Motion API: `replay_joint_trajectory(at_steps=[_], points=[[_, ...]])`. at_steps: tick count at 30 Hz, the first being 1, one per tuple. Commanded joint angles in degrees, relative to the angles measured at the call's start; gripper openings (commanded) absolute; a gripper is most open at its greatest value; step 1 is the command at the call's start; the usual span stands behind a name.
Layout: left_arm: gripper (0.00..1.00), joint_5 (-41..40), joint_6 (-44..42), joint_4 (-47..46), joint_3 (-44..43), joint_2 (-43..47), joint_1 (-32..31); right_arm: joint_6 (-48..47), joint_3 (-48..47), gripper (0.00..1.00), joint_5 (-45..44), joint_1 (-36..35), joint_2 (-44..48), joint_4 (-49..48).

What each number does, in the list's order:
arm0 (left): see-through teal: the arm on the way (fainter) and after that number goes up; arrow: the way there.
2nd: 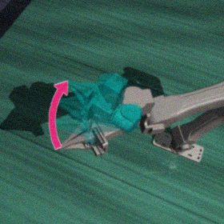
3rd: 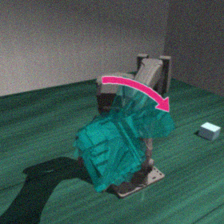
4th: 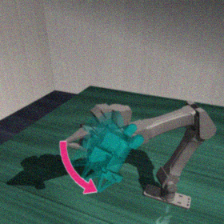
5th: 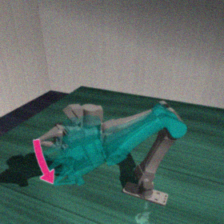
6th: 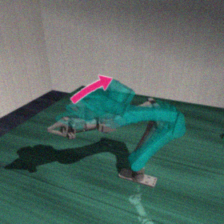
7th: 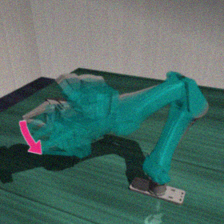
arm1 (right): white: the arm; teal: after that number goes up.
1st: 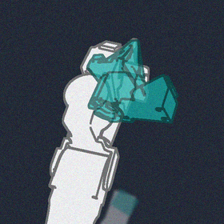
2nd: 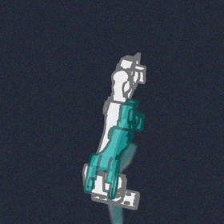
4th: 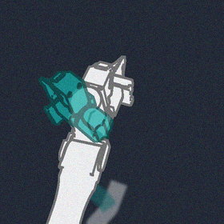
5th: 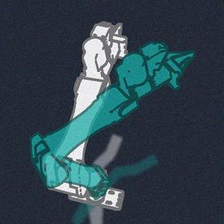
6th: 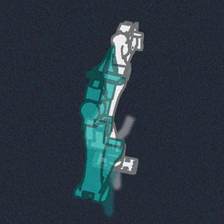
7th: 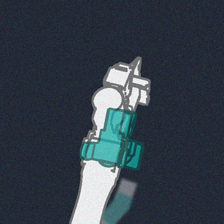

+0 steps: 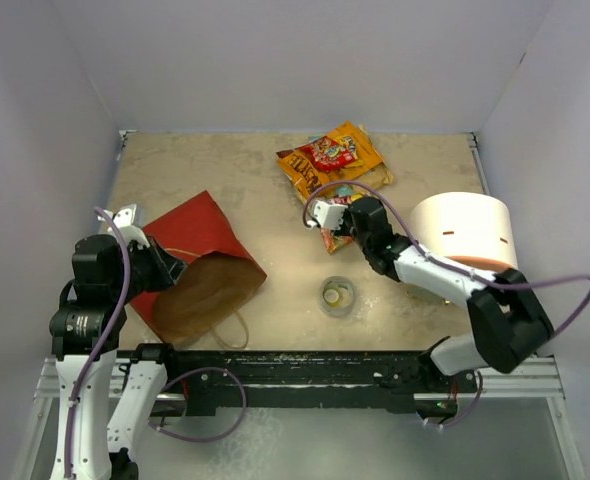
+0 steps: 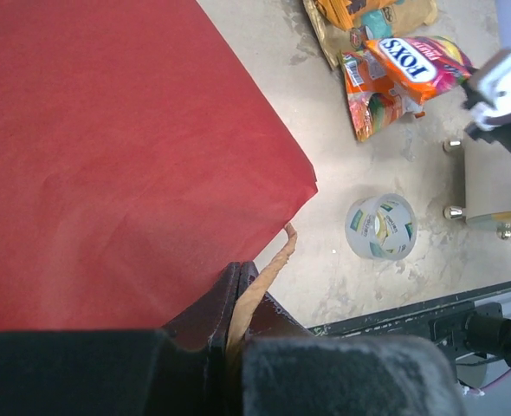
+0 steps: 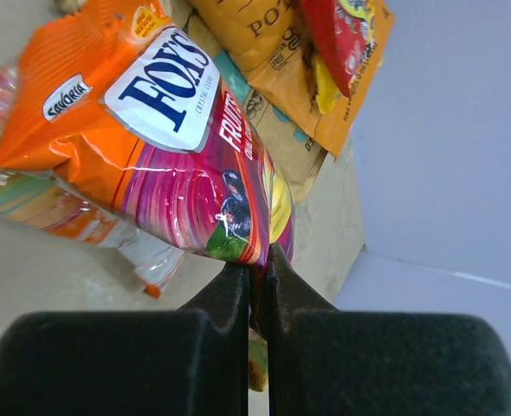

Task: Take the snacks out of the paper bag
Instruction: Place the snack at the center of the board.

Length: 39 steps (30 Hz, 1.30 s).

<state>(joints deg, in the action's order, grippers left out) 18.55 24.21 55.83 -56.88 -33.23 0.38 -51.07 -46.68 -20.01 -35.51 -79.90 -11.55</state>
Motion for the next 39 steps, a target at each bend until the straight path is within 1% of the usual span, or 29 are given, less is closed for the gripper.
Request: replay_joint_trajectory(at_steps=[1, 3, 6, 9, 12, 13, 15, 16, 17, 18, 19, 21, 23, 25, 26, 28, 31, 35, 39], points=[[0.00, 1.8, -1.7, -1.9, -0.8, 1.0, 0.6, -20.8, 4.3, 0.00, 9.1, 5.4, -4.3, -25.2], [0.00, 2.1, -1.9, -2.0, -0.9, 1.2, 0.6, -23.2, 3.2, 0.00, 11.2, 6.9, -7.4, -25.0], [0.00, 2.3, -2.2, -2.1, -0.9, 1.2, 0.6, -23.6, 2.0, 0.00, 12.6, 7.7, -10.5, -26.5], [0.00, 2.5, -2.3, -2.1, -0.9, 1.3, 0.6, -22.2, 0.5, 0.00, 15.7, 7.7, -11.7, -21.4], [0.00, 2.5, -2.4, -2.2, -1.0, 1.5, 0.7, -19.4, 0.7, 0.00, 15.5, 7.7, -13.5, -19.8], [0.00, 2.5, -2.3, -2.2, -1.0, 1.5, 0.8, -18.7, 1.0, 0.03, 15.4, 7.7, -13.7, -19.0], [0.00, 2.5, -2.5, -2.2, -1.0, 1.6, 0.9, -16.1, 1.4, 0.20, 14.5, 7.7, -12.9, -17.8], [0.00, 2.5, -2.6, -2.2, -1.0, 1.5, 1.0, -13.9, 1.7, 0.29, 12.2, 7.7, -11.5, -18.6], [0.00, 2.5, -2.7, -2.2, -1.0, 1.5, 1.1, -11.1, 2.4, 0.49, 10.9, 7.3, -9.5, -19.4], [0.00, 2.7, -2.8, -2.1, -1.0, 1.4, 1.1, -7.8, 2.8, 0.58, 9.9, 6.7, -6.8, -19.1], [0.00, 2.8, -2.9, -2.0, -1.0, 1.4, 1.1, -4.1, 2.7, 0.60, 9.5, 5.8, -3.9, -17.6], [0.00, 2.8, -2.9, -2.0, -0.9, 1.2, 1.2, 4.3, 1.9, 0.60, 9.5, 3.9, 1.8, -12.1], [0.00, 2.8, -2.8, -2.0, -1.0, 0.4, 1.3, 11.5, 1.5, 0.65, 9.0, 0.8, 6.9, -7.3], [0.00, 2.8, -2.7, -2.0, -1.0, -0.5, 1.4, 20.0, 1.5, 0.66, 9.5, -2.7, 10.9, -3.4], [0.00, 2.8, -2.7, -2.0, -1.1, -0.7, 1.5, 24.9, 1.6, 0.66, 11.2, -3.6, 12.6, -1.9], [0.00, 2.5, -2.5, -1.9, -1.2, -0.9, 1.6, 33.5, 3.0, 0.68, 17.6, -4.5, 16.1, -0.6], [0.00, 1.5, -2.3, -1.4, -1.9, -1.6, 1.6, 44.3, 6.4, 0.70, 22.9, -4.7, 20.7, -3.1], [0.00, 0.9, -2.1, -1.2, -4.5, -3.2, 1.6, 50.9, 7.8, 0.72, 23.8, -4.7, 24.0, -3.3], [0.00, 1.8, -1.9, -1.0, -11.9, -6.9, 1.6, 51.4, 7.3, 0.74, 24.2, -4.7, 24.9, -2.6]])
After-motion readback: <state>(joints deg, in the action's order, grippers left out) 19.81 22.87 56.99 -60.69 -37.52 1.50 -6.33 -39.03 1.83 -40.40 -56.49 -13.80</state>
